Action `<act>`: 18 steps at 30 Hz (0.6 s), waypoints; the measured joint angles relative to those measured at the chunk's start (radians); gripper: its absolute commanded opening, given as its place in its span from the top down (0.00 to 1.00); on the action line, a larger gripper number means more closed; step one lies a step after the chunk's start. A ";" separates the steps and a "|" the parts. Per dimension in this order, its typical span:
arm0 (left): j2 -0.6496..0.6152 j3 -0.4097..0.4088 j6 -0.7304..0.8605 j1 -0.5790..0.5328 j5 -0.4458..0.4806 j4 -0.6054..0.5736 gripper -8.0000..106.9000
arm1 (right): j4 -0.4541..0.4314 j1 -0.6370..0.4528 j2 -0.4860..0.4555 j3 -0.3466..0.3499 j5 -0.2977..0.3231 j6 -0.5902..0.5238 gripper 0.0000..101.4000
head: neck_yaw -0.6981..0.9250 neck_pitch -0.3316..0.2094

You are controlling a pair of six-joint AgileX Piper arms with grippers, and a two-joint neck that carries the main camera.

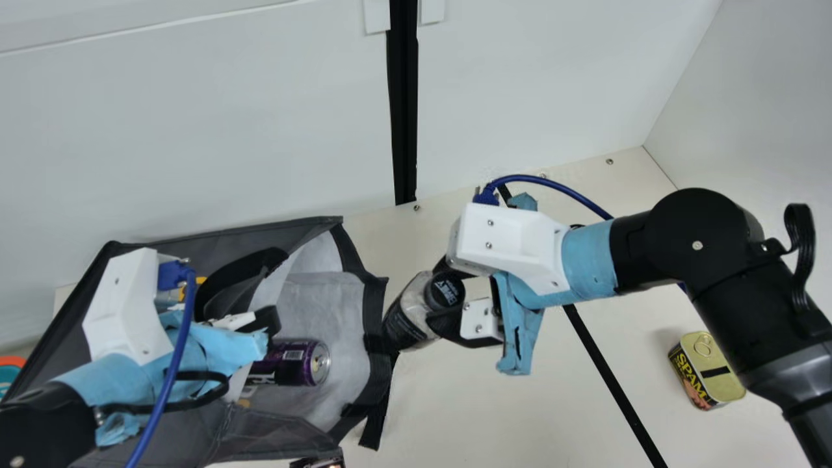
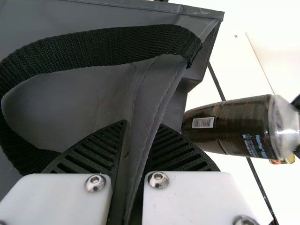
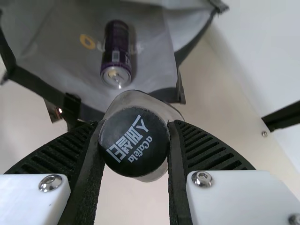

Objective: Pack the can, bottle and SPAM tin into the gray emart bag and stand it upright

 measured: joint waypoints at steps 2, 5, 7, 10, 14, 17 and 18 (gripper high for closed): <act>0.000 0.000 0.000 0.000 0.000 0.000 1.00 | 0.010 0.015 -0.004 -0.011 0.000 0.021 1.00 | 0.000 0.000; 0.000 0.000 0.000 0.000 0.000 0.000 1.00 | 0.015 0.039 -0.011 -0.026 0.000 0.047 1.00 | -0.002 0.000; 0.000 0.000 0.000 0.000 0.000 0.000 1.00 | 0.020 0.054 -0.017 -0.032 0.000 0.061 1.00 | 0.000 0.000; 0.000 0.000 0.000 0.000 0.000 0.000 1.00 | 0.031 0.077 -0.022 -0.045 0.000 0.086 1.00 | -0.002 0.000; 0.000 0.000 0.000 0.000 0.000 0.000 1.00 | 0.038 0.105 -0.030 -0.059 -0.001 0.120 1.00 | 0.000 0.000; 0.000 0.000 0.000 0.000 0.000 0.000 1.00 | 0.042 0.117 -0.032 -0.067 0.000 0.133 1.00 | -0.002 0.000; 0.000 0.000 0.000 0.000 0.000 0.000 1.00 | 0.044 0.119 -0.030 -0.070 0.000 0.137 1.00 | 0.000 0.000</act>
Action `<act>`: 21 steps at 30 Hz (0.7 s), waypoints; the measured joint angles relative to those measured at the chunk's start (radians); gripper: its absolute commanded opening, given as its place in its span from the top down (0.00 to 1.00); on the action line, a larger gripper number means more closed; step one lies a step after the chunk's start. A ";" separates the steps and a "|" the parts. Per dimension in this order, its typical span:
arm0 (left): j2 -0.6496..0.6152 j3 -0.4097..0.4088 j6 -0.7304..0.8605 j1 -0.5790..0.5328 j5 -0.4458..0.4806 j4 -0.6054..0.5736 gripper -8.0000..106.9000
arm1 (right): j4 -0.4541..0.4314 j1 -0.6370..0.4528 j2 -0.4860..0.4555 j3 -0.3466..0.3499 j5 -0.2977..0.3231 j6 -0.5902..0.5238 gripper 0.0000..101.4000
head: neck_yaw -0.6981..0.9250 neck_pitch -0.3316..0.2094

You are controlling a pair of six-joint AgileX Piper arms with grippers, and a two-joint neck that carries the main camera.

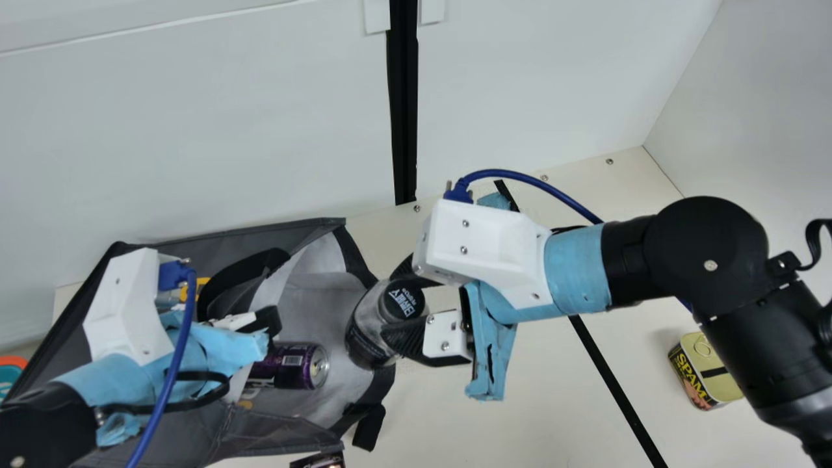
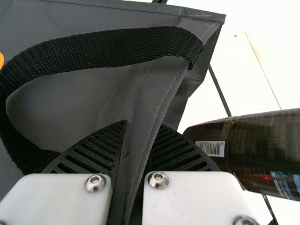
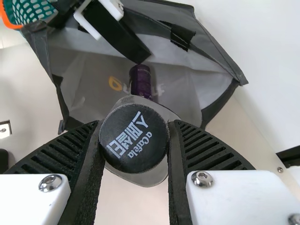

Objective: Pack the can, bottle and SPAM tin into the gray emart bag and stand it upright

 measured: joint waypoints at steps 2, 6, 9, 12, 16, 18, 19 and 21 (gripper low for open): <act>0.000 0.000 0.000 0.000 0.000 0.000 1.00 | 0.009 0.000 0.003 -0.003 -0.001 0.004 1.00 | -0.002 0.000; 0.000 0.000 0.000 0.000 0.000 0.000 1.00 | 0.031 -0.003 0.013 -0.008 -0.004 0.010 1.00 | 0.000 0.000; 0.000 0.000 0.000 0.000 0.000 0.000 1.00 | 0.051 -0.009 0.022 -0.008 -0.003 0.010 1.00 | -0.002 0.000; 0.000 0.000 0.000 0.000 0.000 0.000 1.00 | 0.070 -0.019 0.032 -0.009 -0.002 0.004 1.00 | -0.002 0.000; 0.000 0.000 0.000 0.000 0.000 0.000 1.00 | 0.095 -0.032 0.049 -0.014 -0.005 -0.007 1.00 | 0.000 0.000; 0.000 0.000 0.000 0.000 0.000 0.000 1.00 | 0.102 -0.038 0.056 -0.015 -0.005 -0.015 1.00 | 0.000 0.000; 0.000 0.000 0.000 0.000 0.000 0.000 1.00 | 0.106 -0.044 0.061 -0.016 -0.005 -0.021 1.00 | -0.002 0.000; 0.000 0.000 0.000 0.000 0.000 0.000 1.00 | 0.115 -0.051 0.070 -0.016 -0.005 -0.031 1.00 | -0.002 0.000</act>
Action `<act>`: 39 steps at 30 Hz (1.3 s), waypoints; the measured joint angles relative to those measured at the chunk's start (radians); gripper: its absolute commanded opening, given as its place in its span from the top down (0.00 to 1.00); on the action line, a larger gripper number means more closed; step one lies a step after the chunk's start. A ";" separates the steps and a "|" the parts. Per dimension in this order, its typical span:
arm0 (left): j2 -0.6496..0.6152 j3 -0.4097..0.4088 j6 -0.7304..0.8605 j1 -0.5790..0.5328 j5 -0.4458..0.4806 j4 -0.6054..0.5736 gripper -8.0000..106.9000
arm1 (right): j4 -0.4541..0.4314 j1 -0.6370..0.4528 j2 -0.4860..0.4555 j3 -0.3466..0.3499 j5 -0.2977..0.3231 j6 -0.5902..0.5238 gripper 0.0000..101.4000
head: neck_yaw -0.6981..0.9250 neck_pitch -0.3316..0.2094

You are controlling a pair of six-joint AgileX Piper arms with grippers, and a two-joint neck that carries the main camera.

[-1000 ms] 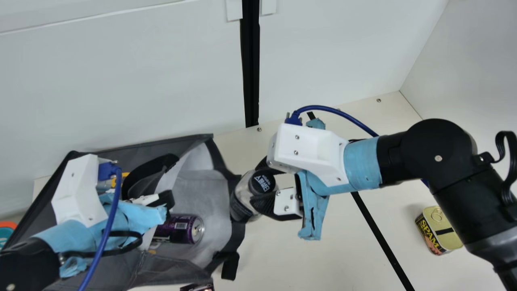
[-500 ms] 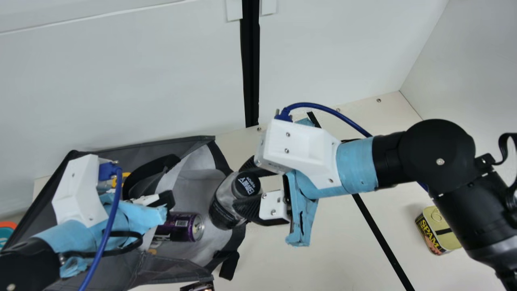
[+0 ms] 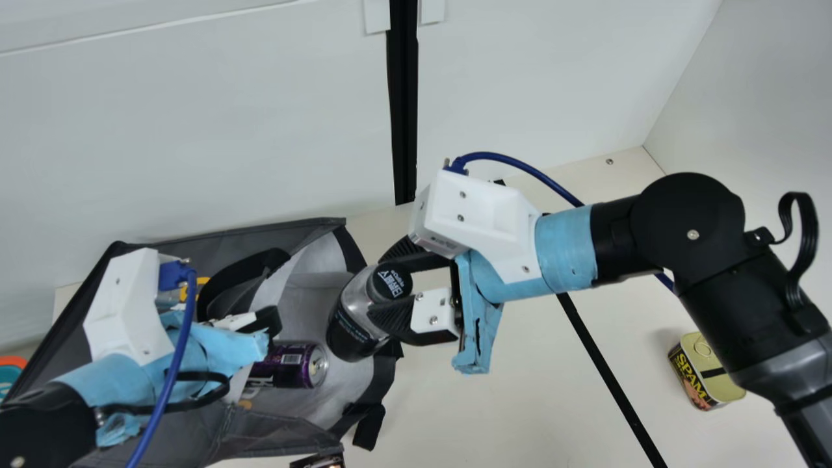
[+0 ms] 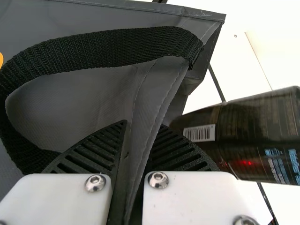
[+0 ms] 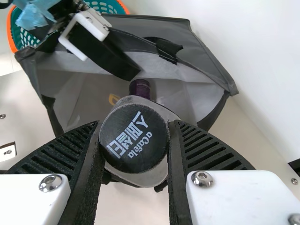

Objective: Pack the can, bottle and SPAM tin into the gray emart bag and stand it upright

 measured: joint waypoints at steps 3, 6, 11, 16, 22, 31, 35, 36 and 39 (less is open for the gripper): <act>0.000 0.000 0.000 0.000 0.000 0.000 1.00 | 0.005 -0.007 0.012 0.000 0.000 -0.016 1.00 | 0.000 0.000; 0.000 0.000 0.000 0.000 0.000 0.000 1.00 | 0.014 -0.015 0.025 0.002 0.001 -0.032 1.00 | 0.000 0.000; 0.000 0.000 0.000 0.000 0.000 0.000 1.00 | 0.038 -0.016 0.049 0.002 0.001 -0.042 1.00 | 0.000 0.000; 0.000 0.000 0.000 0.000 0.000 0.000 1.00 | 0.066 -0.017 0.072 -0.003 0.001 -0.054 1.00 | 0.000 0.000; 0.000 0.000 0.000 0.000 0.000 0.000 1.00 | 0.100 -0.022 0.106 -0.010 0.001 -0.071 1.00 | 0.002 0.000; 0.000 0.000 0.000 0.000 0.000 0.000 1.00 | 0.149 -0.039 0.152 0.003 -0.001 -0.115 1.00 | 0.000 0.000; 0.000 0.000 0.000 0.000 0.000 0.000 1.00 | 0.163 -0.044 0.169 0.012 0.000 -0.132 1.00 | 0.002 0.000; 0.000 0.000 0.000 0.000 0.000 0.000 1.00 | 0.170 -0.044 0.173 0.017 0.000 -0.137 1.00 | 0.000 0.000; 0.000 0.000 0.000 0.000 0.000 0.000 1.00 | 0.179 -0.045 0.185 0.021 -0.001 -0.144 1.00 | 0.000 0.000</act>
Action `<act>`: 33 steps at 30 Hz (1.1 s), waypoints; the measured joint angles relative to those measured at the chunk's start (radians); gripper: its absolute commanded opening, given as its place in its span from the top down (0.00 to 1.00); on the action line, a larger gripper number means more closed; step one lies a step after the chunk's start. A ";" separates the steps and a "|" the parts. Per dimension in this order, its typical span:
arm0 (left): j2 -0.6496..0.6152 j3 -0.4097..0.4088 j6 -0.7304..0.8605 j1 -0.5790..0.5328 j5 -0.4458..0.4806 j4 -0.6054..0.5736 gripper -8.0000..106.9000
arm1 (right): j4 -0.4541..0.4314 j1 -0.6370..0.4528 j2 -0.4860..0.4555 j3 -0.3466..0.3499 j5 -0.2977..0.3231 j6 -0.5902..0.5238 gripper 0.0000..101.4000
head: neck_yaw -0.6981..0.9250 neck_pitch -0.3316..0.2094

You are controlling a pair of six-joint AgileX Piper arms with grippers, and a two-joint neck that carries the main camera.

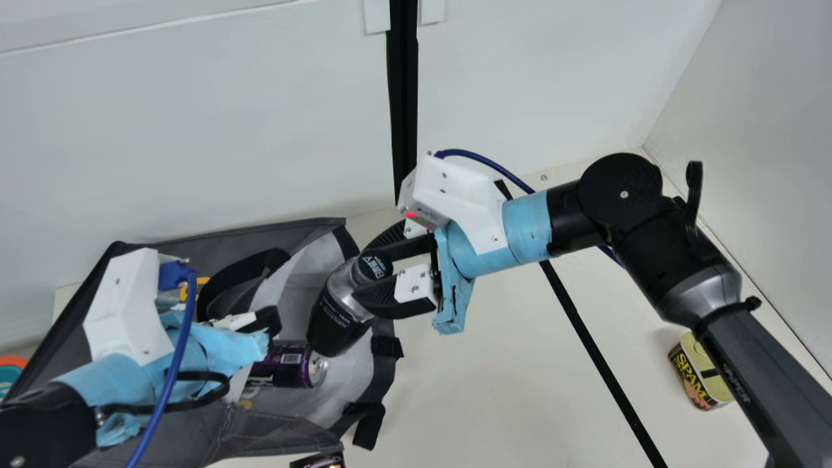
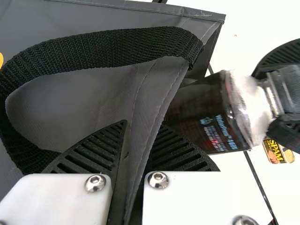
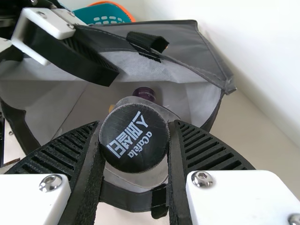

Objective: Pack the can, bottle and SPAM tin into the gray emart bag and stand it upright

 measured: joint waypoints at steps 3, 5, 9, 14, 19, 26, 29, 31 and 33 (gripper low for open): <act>0.000 0.000 0.000 0.000 0.000 0.000 1.00 | 0.013 0.000 0.013 0.004 0.001 -0.009 1.00 | 0.000 0.000; 0.000 0.000 0.000 0.000 0.000 0.000 1.00 | 0.018 0.001 0.020 0.004 0.001 -0.012 1.00 | 0.000 0.000; 0.000 0.000 0.000 0.000 0.000 0.000 1.00 | 0.027 0.007 0.038 0.005 0.002 -0.016 1.00 | 0.002 0.000; 0.000 0.000 0.000 0.000 0.000 0.000 1.00 | 0.050 0.019 0.059 0.002 0.002 -0.019 1.00 | 0.000 0.000; 0.000 0.000 0.000 0.000 0.000 0.000 1.00 | 0.070 0.052 0.081 0.006 -0.023 -0.026 1.00 | 0.002 0.000; 0.000 0.000 0.000 0.000 0.000 0.000 1.00 | 0.093 0.103 0.107 0.024 -0.067 -0.039 1.00 | 0.000 0.000; 0.000 0.000 0.000 0.000 0.000 0.000 1.00 | 0.096 0.122 0.120 0.032 -0.082 -0.045 1.00 | 0.002 0.000; 0.000 0.000 0.000 0.000 0.000 0.000 1.00 | 0.096 0.135 0.129 0.035 -0.094 -0.048 1.00 | 0.000 0.000; 0.000 0.000 0.000 0.000 0.000 0.000 1.00 | 0.098 0.147 0.139 0.036 -0.103 -0.049 1.00 | 0.000 0.000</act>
